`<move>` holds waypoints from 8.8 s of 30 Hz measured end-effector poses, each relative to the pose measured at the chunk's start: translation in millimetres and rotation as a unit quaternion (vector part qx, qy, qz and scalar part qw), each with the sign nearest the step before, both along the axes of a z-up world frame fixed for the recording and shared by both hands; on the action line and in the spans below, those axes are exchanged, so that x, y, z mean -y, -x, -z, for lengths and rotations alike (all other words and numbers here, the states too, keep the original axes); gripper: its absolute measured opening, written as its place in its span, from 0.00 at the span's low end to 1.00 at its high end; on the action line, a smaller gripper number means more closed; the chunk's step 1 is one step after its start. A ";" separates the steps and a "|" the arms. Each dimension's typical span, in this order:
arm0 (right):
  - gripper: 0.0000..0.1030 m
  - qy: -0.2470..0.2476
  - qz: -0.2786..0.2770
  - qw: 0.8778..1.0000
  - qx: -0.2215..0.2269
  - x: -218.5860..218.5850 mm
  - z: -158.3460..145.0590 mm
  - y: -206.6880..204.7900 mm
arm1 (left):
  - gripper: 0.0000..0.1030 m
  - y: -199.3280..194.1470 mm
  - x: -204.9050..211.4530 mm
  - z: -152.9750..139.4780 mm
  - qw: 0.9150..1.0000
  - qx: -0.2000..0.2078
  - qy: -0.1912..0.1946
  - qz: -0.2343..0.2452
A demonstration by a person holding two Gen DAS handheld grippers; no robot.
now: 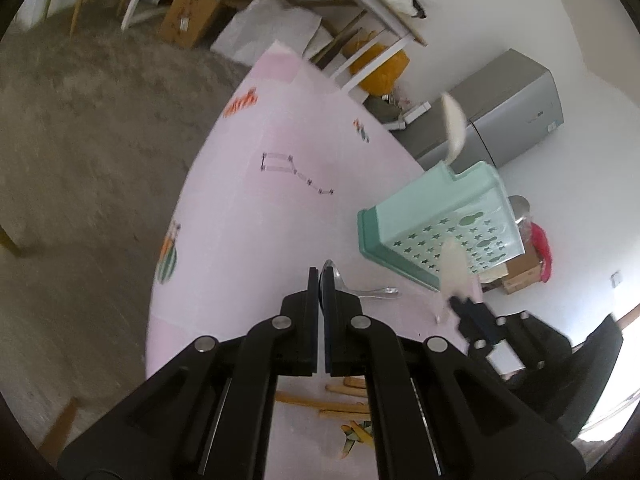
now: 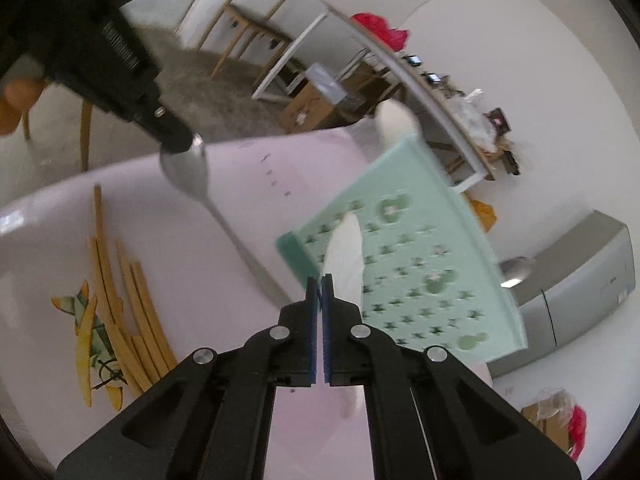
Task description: Organize utensils
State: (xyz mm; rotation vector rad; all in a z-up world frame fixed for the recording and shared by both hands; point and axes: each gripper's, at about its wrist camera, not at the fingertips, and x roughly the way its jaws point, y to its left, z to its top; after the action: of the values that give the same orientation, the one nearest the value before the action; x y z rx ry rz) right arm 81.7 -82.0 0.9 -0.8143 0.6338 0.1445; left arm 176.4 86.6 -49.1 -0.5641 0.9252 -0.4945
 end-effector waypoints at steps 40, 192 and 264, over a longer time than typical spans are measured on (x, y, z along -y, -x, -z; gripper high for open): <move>0.02 -0.271 0.171 0.926 0.200 153.6 -113.8 83.0 | 0.01 17.2 128.4 -214.2 0.885 0.340 -0.318 0.031; 0.15 -0.529 0.314 0.751 -0.240 126.6 69.0 34.9 | 0.00 61.2 145.0 19.0 0.947 0.108 -0.235 0.192; 0.16 -0.526 0.334 0.753 -0.211 175.6 51.7 12.7 | 0.20 78.4 147.7 33.0 0.975 -0.034 -0.057 0.213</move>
State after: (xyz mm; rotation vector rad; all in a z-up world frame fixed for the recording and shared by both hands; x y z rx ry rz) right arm 69.0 -257.6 -50.8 0.5942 1.0765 0.0087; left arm 98.0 -61.0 -82.1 -0.2776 1.1388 -0.8053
